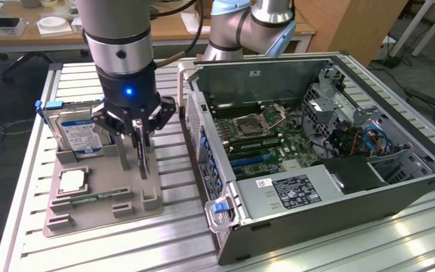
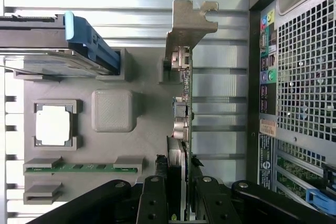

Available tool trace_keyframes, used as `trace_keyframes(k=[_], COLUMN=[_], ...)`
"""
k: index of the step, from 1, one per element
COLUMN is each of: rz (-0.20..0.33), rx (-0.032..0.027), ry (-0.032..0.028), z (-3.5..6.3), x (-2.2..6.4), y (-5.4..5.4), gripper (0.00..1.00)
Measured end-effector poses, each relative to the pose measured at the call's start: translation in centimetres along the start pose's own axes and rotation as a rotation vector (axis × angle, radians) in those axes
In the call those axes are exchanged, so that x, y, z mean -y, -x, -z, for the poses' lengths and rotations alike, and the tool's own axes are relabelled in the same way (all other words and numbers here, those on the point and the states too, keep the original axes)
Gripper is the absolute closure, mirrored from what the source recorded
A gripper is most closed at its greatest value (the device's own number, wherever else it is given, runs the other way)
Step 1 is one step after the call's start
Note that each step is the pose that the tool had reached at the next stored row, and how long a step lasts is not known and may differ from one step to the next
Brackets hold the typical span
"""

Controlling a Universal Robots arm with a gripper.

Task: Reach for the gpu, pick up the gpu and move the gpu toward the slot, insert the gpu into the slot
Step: 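Pick up the gpu and move the gpu toward the slot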

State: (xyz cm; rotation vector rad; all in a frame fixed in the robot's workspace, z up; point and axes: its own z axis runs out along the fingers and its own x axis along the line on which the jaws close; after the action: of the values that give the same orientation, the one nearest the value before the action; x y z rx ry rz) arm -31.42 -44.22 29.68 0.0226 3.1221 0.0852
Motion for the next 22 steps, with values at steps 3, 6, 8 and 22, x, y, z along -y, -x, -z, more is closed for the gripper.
trace_keyframes(k=[3,6,8,22], rz=[0.0,0.0,0.0,0.0], rx=[-0.0001,0.0,0.0,0.0], ry=[0.0,0.0,0.0,0.0], z=[0.31,0.63,0.84,2.29], x=[-0.02,-0.03,-0.05,-0.13], y=[0.0,0.0,0.0,0.0], gripper=[0.74,0.74,0.74,0.74])
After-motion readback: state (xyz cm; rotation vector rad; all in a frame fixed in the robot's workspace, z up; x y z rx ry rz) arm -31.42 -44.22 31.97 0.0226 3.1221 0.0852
